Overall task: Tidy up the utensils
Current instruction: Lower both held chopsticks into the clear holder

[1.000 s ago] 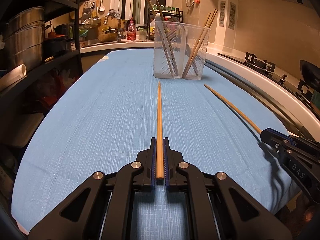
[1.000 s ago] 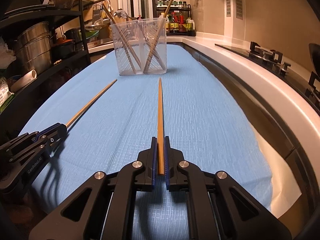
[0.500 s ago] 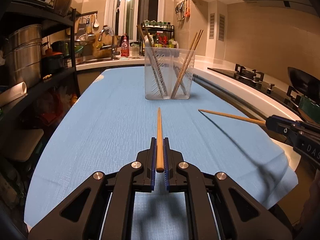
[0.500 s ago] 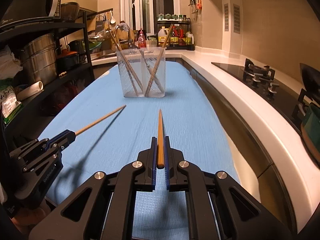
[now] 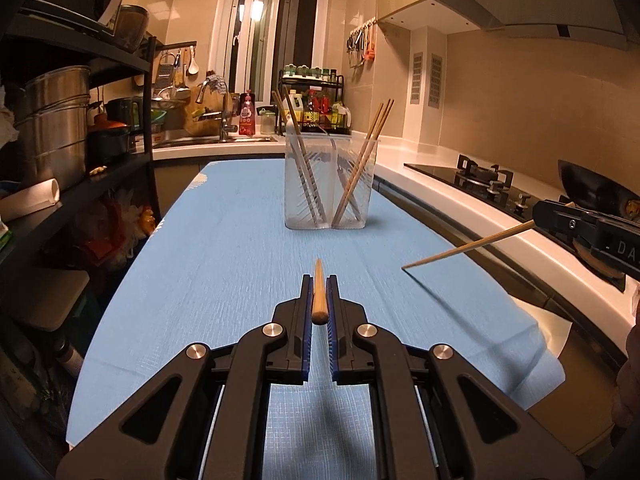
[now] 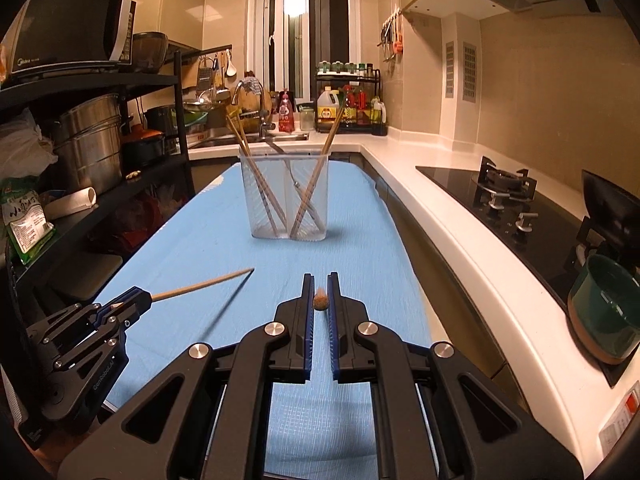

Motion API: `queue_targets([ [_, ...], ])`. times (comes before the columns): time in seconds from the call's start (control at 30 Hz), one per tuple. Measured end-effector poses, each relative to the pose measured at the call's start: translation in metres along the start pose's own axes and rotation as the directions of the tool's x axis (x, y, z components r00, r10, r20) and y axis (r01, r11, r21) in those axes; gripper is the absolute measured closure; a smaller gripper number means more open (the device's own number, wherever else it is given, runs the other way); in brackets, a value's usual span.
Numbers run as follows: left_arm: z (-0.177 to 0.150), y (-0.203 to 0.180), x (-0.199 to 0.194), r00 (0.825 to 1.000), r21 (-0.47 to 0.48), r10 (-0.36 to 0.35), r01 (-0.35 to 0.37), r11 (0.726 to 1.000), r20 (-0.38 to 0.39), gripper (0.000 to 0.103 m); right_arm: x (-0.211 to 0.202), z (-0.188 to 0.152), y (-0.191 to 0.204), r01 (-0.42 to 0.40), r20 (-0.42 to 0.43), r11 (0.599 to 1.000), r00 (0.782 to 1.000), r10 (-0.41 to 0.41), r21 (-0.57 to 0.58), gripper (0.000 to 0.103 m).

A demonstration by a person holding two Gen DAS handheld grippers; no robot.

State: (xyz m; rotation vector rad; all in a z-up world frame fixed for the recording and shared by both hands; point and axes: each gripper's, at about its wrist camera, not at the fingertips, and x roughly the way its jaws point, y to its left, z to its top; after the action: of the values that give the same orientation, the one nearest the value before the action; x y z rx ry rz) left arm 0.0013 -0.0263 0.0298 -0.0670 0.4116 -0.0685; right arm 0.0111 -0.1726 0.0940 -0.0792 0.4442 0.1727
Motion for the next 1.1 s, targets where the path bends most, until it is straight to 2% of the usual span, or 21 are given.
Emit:
queue_targets([
  [0.43,0.051,0.016,-0.018,0.997,-0.023,-0.049,0.050,0.998,0.058,0.096,-0.007,0.044,0.007,-0.040,0.068,0.999,0.997,0.040,-0.013,0.096],
  [0.57,0.075,0.018,-0.008,0.996,-0.007,-0.081,0.082,0.997,0.029,0.096,0.002,0.065,0.009,-0.061,0.077,0.998,0.995,0.062,-0.015,0.096],
  [0.8,0.132,0.030,0.028,0.983,-0.041,-0.170,0.167,0.985,-0.064,0.096,0.036,0.110,0.005,-0.080,0.062,0.997,0.995,0.079,0.004,0.096],
  [1.0,0.192,0.033,0.057,0.974,-0.041,-0.191,0.187,0.982,-0.124,0.096,0.056,0.168,0.005,-0.107,0.082,0.994,0.991,0.107,-0.007,0.096],
  [1.1,0.229,0.034,0.067,0.976,-0.024,-0.187,0.185,0.982,-0.111,0.096,0.061,0.201,0.009,-0.113,0.116,0.993,0.986,0.117,-0.033,0.096],
])
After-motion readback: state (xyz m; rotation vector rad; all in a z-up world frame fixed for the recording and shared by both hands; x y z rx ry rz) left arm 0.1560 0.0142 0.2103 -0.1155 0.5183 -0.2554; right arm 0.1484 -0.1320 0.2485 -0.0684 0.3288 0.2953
